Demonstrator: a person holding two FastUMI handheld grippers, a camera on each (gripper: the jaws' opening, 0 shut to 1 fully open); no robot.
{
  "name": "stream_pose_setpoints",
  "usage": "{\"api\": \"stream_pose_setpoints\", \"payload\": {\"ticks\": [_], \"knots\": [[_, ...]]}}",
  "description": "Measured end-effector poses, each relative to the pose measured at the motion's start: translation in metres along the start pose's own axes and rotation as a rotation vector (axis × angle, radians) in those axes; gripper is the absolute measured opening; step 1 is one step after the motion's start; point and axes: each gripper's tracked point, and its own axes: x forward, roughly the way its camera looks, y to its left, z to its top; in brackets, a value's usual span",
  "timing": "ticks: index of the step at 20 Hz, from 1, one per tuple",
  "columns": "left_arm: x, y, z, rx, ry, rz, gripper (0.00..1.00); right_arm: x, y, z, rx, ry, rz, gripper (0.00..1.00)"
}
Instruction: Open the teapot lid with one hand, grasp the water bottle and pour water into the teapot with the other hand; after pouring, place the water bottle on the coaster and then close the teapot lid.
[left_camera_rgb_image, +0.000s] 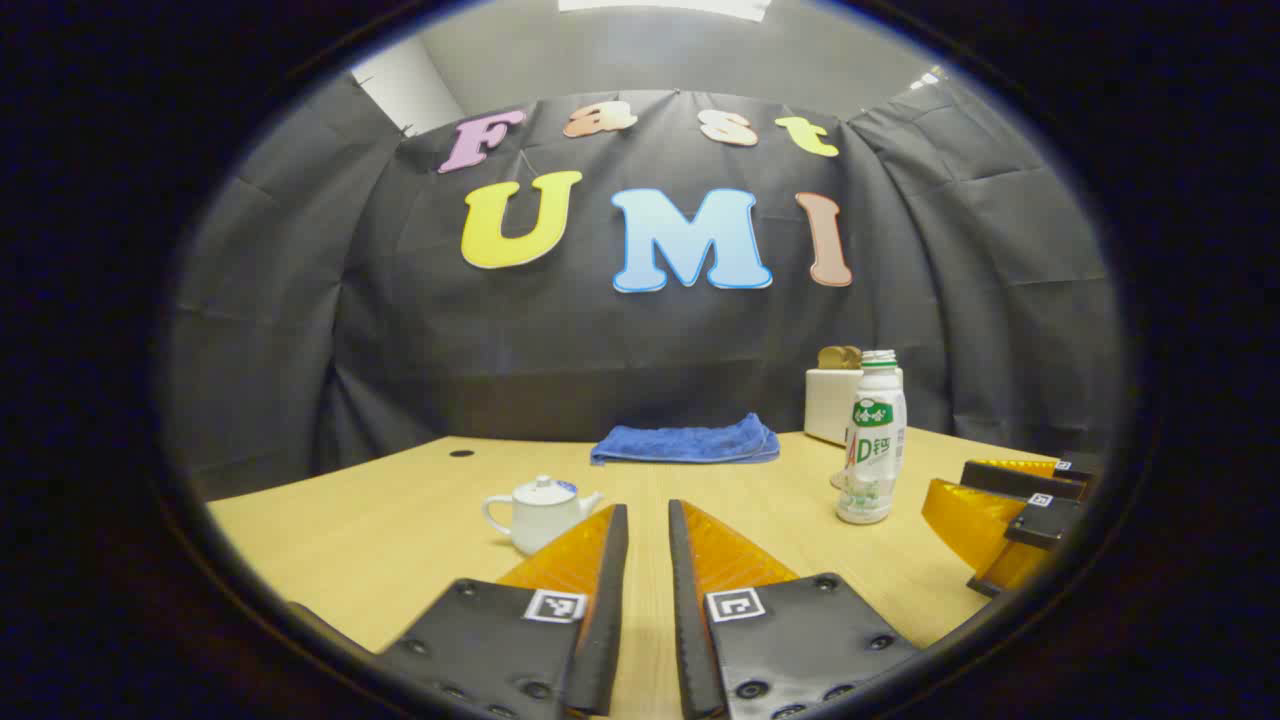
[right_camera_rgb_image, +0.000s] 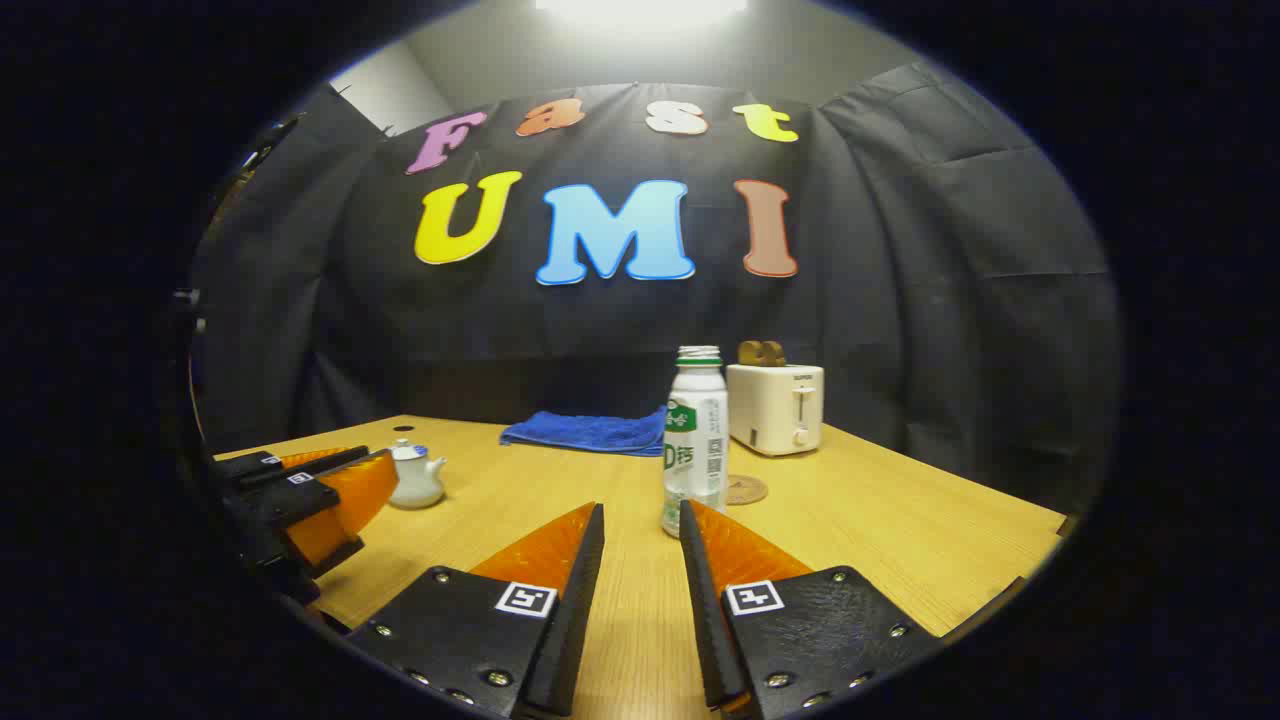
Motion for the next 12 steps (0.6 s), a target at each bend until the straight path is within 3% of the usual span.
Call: {"api": "stream_pose_setpoints", "payload": {"ticks": [2,4,6,8,10,12], "knots": [[-0.0056,0.0001,-0.0065,0.001,-0.003,0.008,0.18,-0.0027,0.0015,0.0013,-0.001,0.003,0.026,0.47],[-0.0075,0.0003,-0.0067,0.000,-0.001,0.014,0.12,-0.0017,-0.0020,0.0019,0.000,0.001,0.027,0.47],[-0.0046,0.0077,-0.0076,-0.002,0.001,0.045,0.18,-0.0025,-0.0011,0.0005,0.000,0.002,0.028,0.47],[-0.0066,0.0051,-0.0084,0.000,0.001,0.048,0.51,-0.0015,-0.0023,-0.0001,0.000,0.003,0.025,0.47],[-0.0084,0.0048,-0.0065,0.000,0.000,0.047,0.53,-0.0009,-0.0009,0.0007,0.000,0.002,0.035,0.47],[-0.0082,0.0058,-0.0063,0.000,-0.001,0.046,0.77,-0.0011,-0.0033,0.0003,0.000,-0.005,0.024,0.47]]}}
